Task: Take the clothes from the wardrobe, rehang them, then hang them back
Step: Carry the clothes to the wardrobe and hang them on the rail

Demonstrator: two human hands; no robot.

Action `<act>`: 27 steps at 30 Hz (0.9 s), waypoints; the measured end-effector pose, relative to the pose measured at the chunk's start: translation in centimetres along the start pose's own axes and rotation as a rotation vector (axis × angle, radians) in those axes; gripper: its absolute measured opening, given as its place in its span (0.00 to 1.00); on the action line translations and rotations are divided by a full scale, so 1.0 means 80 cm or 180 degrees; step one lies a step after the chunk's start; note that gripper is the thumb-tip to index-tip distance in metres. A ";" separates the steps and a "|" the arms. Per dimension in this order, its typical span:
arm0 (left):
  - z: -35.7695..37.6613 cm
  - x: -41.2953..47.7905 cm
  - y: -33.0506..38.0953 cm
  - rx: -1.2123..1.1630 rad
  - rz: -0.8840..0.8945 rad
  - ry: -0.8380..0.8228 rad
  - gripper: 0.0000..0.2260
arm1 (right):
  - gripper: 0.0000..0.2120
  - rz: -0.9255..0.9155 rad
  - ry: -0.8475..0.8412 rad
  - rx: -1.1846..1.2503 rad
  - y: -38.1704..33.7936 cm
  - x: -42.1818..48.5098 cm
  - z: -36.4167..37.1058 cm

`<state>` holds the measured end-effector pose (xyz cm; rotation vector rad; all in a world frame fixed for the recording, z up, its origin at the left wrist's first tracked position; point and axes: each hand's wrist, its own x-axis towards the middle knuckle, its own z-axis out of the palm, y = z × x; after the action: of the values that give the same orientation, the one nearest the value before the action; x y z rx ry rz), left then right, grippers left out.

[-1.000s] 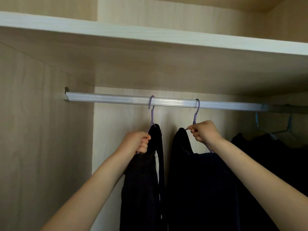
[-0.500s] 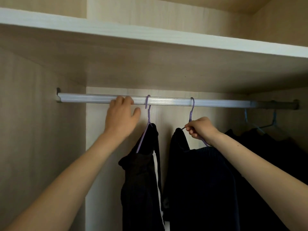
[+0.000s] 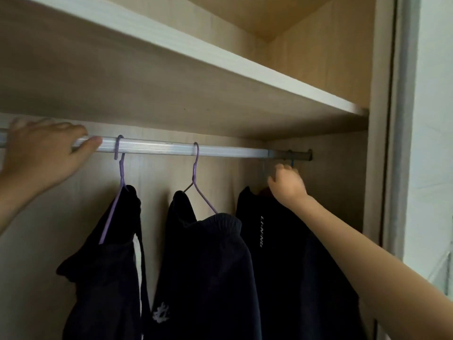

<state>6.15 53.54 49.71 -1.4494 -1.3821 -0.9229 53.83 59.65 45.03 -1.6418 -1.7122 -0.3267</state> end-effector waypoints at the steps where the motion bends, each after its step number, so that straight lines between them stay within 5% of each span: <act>1: 0.005 0.000 -0.002 -0.0009 0.0013 0.0063 0.22 | 0.12 0.0160 -0.0244 -0.0045 0.015 0.005 0.001; 6: -0.007 -0.002 0.002 0.0020 0.0132 0.0140 0.21 | 0.14 0.0582 -0.0828 0.0617 0.042 0.021 0.024; 19: -0.015 -0.009 0.008 0.0097 0.0252 0.0272 0.20 | 0.13 -0.0324 -0.0272 0.0936 -0.033 -0.024 0.055; 23: -0.004 -0.006 0.000 -0.0024 0.0189 0.0266 0.20 | 0.16 -0.0102 -0.0458 0.1277 -0.021 -0.013 0.042; 27: 0.011 -0.003 -0.014 -0.0089 0.0135 0.0218 0.20 | 0.12 0.0426 0.0118 0.0998 0.036 0.017 0.018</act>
<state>4.99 54.29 49.35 -1.4495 -1.2883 -0.9593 56.17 62.01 44.03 -1.4984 -1.5288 -0.0214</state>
